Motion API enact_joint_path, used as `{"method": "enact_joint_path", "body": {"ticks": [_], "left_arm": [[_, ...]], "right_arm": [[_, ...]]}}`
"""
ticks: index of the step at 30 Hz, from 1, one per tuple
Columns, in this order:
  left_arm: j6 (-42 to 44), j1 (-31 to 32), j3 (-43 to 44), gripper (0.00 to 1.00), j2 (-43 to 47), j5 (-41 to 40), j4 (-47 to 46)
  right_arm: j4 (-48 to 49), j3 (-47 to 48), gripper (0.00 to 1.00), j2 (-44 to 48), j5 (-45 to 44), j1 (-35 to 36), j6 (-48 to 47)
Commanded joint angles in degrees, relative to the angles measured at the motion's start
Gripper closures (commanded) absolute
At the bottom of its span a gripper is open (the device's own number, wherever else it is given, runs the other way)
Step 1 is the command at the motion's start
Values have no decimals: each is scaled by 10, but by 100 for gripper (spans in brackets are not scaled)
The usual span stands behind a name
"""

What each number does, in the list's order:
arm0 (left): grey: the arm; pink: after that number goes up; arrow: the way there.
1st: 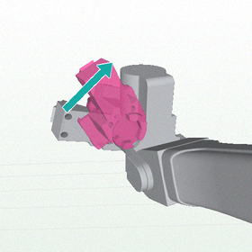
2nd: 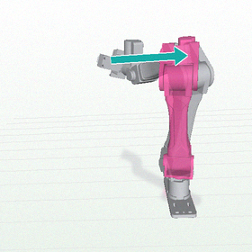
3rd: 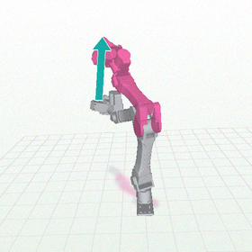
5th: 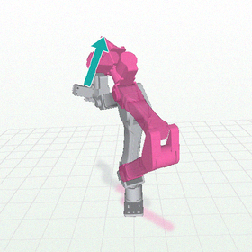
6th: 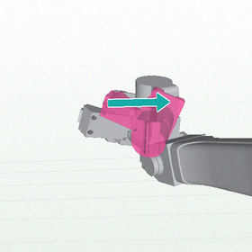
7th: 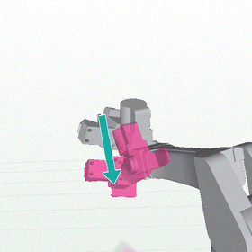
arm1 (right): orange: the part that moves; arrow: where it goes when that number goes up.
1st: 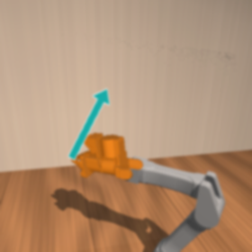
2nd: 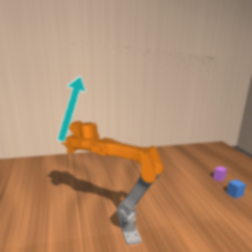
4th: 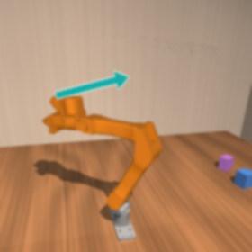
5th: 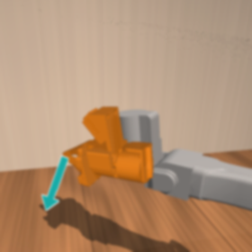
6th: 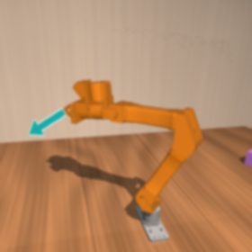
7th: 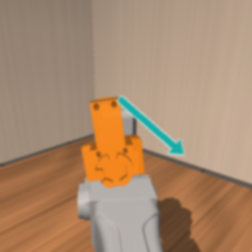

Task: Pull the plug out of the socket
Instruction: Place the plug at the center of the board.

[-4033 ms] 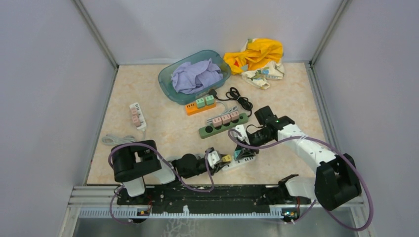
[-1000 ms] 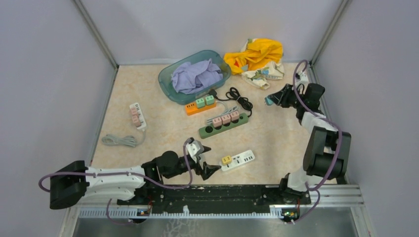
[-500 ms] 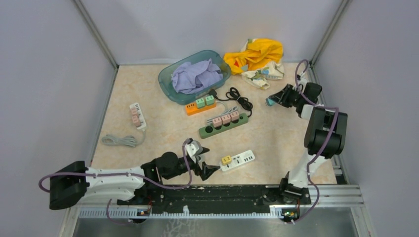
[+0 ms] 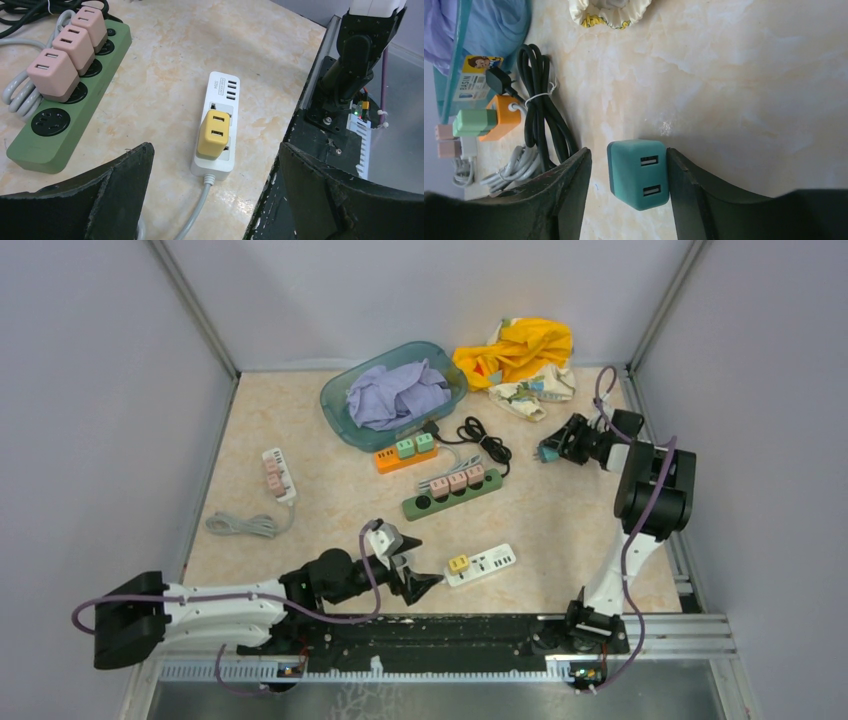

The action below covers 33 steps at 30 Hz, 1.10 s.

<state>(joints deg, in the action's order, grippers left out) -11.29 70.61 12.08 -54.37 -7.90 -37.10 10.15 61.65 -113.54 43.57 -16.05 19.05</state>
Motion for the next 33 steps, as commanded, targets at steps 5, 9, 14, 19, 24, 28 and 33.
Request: {"method": "enact_joint_path", "body": {"ticks": [5,9,14,19,24,28,33], "left_arm": [[-20,-3,-24,0,50,16,-29],[-31,-4,-35,0,79,18,-32],[-34,-6,-34,0,92,25,-15],[-35,-6,-16,0,88,31,29],[-33,-6,-1,0,97,38,63],[-34,-6,6,0,111,46,75],[-43,-6,7,0,118,54,66]], "right_arm": [[-25,20,34,34,-14,-21,-49],[-55,19,31,68,-34,-25,-108],[-124,43,29,101,-37,-25,-189],[-162,56,29,163,-3,-25,-240],[-177,55,30,263,76,-25,-266],[-180,33,30,342,175,-23,-272],[-159,-25,29,446,300,-1,-272]]}}
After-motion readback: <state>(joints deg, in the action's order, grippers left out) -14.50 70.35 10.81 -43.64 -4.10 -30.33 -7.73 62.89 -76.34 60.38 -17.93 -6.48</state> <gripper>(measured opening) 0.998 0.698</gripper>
